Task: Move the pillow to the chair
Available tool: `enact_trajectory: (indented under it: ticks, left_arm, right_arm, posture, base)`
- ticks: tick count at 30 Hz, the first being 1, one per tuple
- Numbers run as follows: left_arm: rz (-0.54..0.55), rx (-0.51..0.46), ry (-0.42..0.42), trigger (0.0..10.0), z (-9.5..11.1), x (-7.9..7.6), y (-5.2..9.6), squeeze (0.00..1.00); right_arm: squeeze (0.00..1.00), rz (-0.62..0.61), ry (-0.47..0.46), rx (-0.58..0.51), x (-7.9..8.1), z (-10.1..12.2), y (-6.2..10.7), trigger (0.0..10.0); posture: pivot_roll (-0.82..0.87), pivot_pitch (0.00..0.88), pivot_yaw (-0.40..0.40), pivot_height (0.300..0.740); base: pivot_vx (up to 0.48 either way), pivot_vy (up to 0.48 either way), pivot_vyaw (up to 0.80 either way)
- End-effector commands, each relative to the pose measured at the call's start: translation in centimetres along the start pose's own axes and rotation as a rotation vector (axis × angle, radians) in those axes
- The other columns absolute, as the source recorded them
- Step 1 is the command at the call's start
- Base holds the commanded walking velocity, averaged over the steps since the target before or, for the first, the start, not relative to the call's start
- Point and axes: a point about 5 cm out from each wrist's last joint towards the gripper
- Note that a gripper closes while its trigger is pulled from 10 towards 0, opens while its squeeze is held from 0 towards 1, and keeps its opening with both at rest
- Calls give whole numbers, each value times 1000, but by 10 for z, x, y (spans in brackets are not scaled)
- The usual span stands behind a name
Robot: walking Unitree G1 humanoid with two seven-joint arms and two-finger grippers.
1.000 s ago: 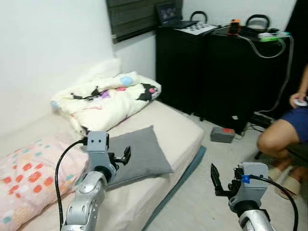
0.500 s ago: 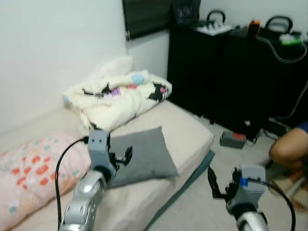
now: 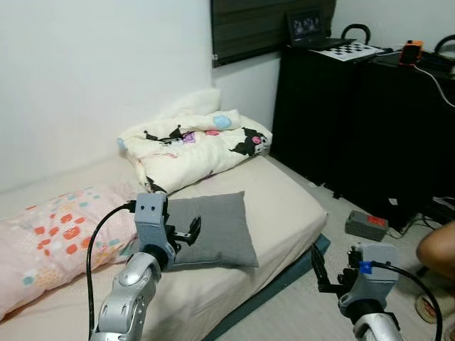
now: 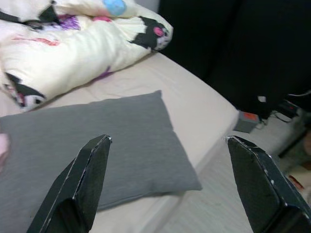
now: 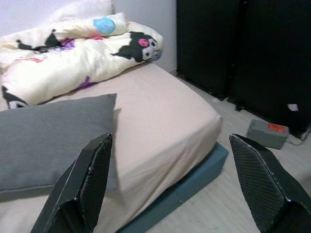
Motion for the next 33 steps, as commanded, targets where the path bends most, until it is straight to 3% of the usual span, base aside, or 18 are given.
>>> enact_trajectory:
  ticks: [1,5,10,26,33]
  left_arm:
    - [2,14,-8,10000,-2,3,1,0]
    - [3,15,-7,10000,-2,3,0,0]
    - [10,9,4,10000,-1,4,0,0]
    - [9,10,2,10000,-1,5,1,0]
    - [3,17,4,10000,-3,5,1,0]
  right_arm:
    - [0,4,-16,0,2,0,-1,10000]
    - [0,4,-18,0,2,0,-1,10000]
    - [0,6,-15,2,2,1,-2,10000]
    - [0,6,-15,12,2,0,-1,10000]
    - [0,2,-15,16,2,-1,1,10000]
  posture:
    - [-97,11,11,740]
    - [-97,12,11,740]
    - [-93,18,12,740]
    - [-93,14,15,740]
    - [-94,8,17,740]
  base:
    - [0,-480,0]
    - [0,-480,0]
    - [0,0,0]
    - [0,0,800]
    - [0,0,166]
Point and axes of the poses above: a point about 5 cm out from each wrist's last joint towards the gripper, its own y axis pointing back from the gripper into the wrist, its own z axis along the axis of the wrist's last joint, x = y × z, and after that the axes turned 5 degrees about y, right-handed
